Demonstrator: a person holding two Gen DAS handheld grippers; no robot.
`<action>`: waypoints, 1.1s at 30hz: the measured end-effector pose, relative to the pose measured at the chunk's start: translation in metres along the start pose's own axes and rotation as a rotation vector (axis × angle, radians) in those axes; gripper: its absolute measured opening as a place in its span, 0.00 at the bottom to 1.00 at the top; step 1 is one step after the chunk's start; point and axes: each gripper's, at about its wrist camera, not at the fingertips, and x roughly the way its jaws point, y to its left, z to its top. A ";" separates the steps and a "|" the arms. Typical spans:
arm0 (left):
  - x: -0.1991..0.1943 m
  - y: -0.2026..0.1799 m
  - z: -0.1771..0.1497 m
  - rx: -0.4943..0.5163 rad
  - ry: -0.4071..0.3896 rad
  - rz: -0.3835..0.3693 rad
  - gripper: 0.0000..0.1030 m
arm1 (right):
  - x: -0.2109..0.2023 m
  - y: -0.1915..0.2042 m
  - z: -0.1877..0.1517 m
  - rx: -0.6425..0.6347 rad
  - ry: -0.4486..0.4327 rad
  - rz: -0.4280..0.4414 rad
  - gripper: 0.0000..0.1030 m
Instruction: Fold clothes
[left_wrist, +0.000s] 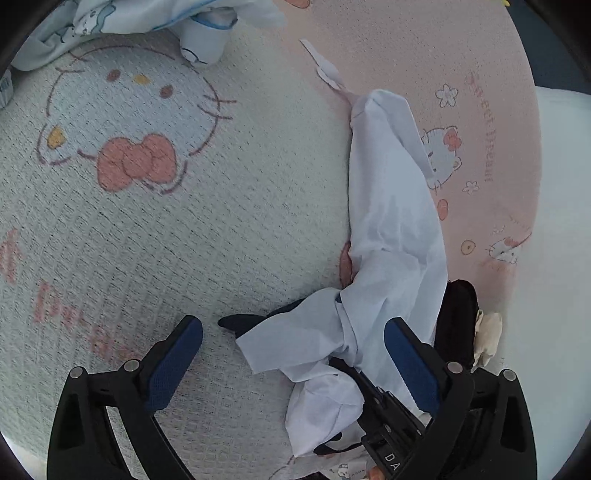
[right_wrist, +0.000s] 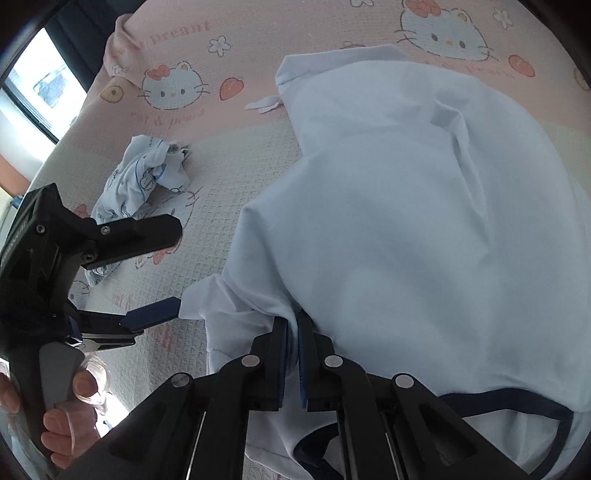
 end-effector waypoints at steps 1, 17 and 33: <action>0.001 -0.002 -0.004 0.007 0.000 0.004 0.96 | -0.002 0.000 -0.001 -0.007 -0.001 -0.006 0.02; 0.021 -0.040 -0.041 0.241 0.006 0.175 0.94 | -0.017 -0.025 -0.006 0.036 0.024 -0.046 0.00; 0.034 -0.066 -0.073 0.570 -0.100 0.461 0.37 | -0.030 -0.045 -0.021 0.016 0.058 -0.005 0.05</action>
